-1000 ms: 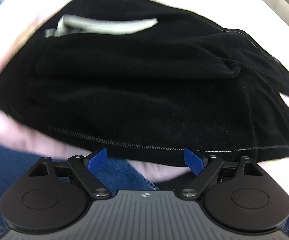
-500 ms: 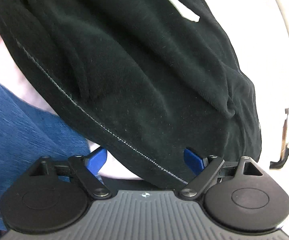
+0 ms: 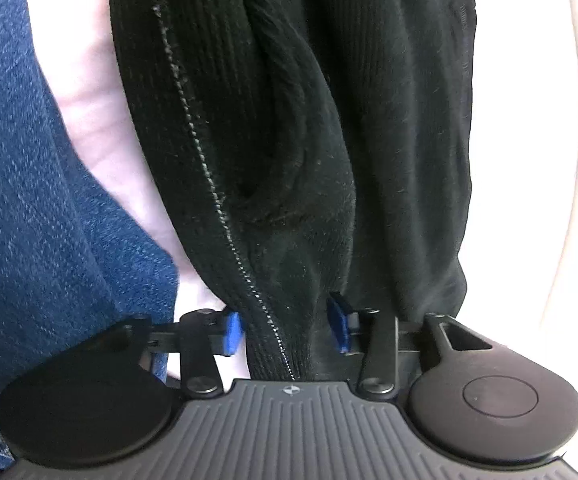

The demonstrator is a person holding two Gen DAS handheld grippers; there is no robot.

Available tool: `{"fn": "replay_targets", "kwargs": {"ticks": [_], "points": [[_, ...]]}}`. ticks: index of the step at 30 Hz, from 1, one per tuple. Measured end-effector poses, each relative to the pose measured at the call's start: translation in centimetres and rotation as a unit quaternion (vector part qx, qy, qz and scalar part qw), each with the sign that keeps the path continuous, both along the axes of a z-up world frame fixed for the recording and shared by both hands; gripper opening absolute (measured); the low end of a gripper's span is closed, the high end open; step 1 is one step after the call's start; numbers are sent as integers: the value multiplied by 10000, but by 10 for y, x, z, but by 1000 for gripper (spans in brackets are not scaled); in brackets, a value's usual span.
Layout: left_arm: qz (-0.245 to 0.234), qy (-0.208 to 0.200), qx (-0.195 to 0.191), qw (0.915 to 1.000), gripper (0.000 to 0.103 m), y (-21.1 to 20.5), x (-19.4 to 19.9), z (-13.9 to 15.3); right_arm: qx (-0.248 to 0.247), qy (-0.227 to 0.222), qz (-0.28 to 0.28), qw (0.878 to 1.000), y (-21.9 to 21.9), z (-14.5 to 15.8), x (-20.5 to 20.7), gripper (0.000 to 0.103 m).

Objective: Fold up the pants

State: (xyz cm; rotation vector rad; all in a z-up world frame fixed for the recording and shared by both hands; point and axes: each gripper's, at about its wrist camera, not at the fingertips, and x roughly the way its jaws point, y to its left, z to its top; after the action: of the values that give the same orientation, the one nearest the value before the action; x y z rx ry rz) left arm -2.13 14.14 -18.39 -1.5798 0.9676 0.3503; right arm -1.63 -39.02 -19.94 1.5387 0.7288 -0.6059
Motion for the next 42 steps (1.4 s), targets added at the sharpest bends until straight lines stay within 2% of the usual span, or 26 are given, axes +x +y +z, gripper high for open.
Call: {"fn": "replay_targets", "kwargs": {"ticks": [4, 5, 6, 8, 13, 19, 23, 25, 28, 35, 38, 39, 41, 42], "points": [[-60, -438, 103, 9990, 37, 8, -2, 11, -127, 18, -182, 9998, -15, -4, 11, 61], [-62, -535, 166, 9984, 30, 5, -2, 13, -171, 37, -205, 9996, -18, -4, 14, 53], [-46, -671, 272, 9974, 19, 7, -3, 15, -211, 21, -210, 9996, -20, -3, 15, 37], [-57, -985, 562, 9935, 17, 5, 0, 21, -276, -179, -110, 9994, -21, 0, 18, 5], [-486, -1594, 1260, 9779, 16, 2, 11, 45, -613, -957, 141, 9934, -14, 22, 21, 3], [-1080, -2099, 1825, 9545, 16, -7, 32, 85, -1187, -2057, 339, 9708, -5, 60, 27, 3], [-1275, -2403, 2244, 9357, 16, -5, 44, 108, -1269, -2443, 383, 9606, -3, 74, 34, 3], [-1462, -2577, 2482, 9223, 16, -8, 57, 124, -1319, -2587, 404, 9561, -2, 80, 40, 3], [-1759, -2734, 2621, 9086, 17, -7, 85, 131, -1586, -2655, 543, 9494, -1, 93, 52, 3], [-2105, -2620, 2587, 9056, 17, 9, 145, 137, -1794, -2426, 848, 9496, 12, 100, 125, 3], [-2133, -2454, 2617, 9088, 17, 20, 181, 142, -2050, -2324, 1028, 9452, 27, 106, 172, 3], [-2094, -2391, 2588, 9121, 17, 25, 193, 142, -2087, -2259, 1100, 9451, 30, 105, 190, 3], [-2182, -2225, 2663, 9121, 17, 28, 221, 140, -2190, -2035, 1180, 9469, 39, 101, 224, 3], [-2151, -2121, 2640, 9160, 17, 31, 234, 135, -2234, -1896, 1248, 9479, 43, 96, 241, 3]]}}
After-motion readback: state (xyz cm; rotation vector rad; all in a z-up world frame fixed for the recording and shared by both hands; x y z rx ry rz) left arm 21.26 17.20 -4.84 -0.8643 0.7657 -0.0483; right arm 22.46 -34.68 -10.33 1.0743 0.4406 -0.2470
